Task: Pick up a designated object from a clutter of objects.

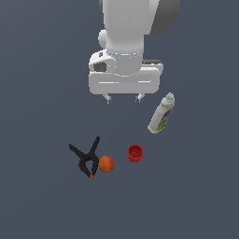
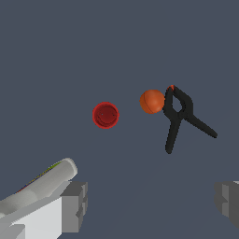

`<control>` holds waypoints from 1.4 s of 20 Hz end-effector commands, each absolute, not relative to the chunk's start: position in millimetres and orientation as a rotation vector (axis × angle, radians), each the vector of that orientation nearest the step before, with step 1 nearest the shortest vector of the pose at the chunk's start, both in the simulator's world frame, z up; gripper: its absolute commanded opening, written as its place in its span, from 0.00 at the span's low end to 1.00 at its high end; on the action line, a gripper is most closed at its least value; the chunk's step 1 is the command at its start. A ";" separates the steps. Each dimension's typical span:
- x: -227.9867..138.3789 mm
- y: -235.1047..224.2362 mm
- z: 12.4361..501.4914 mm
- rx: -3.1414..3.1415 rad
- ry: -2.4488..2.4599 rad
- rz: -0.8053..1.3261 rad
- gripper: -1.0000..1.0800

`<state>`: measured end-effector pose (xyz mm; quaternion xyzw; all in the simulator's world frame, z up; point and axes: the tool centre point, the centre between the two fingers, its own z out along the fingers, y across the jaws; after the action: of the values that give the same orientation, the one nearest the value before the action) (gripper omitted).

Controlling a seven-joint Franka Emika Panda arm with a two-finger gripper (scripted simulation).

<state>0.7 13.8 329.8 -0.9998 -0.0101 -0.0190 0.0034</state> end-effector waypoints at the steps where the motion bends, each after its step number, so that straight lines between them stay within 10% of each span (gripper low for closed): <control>1: 0.7 13.8 329.8 -3.134 -0.032 -0.060 0.96; 28: 27.9 25.7 258.9 -3.152 -0.177 -0.006 0.96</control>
<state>23.2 22.5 269.8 -0.9988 -0.0494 -0.0025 -0.0070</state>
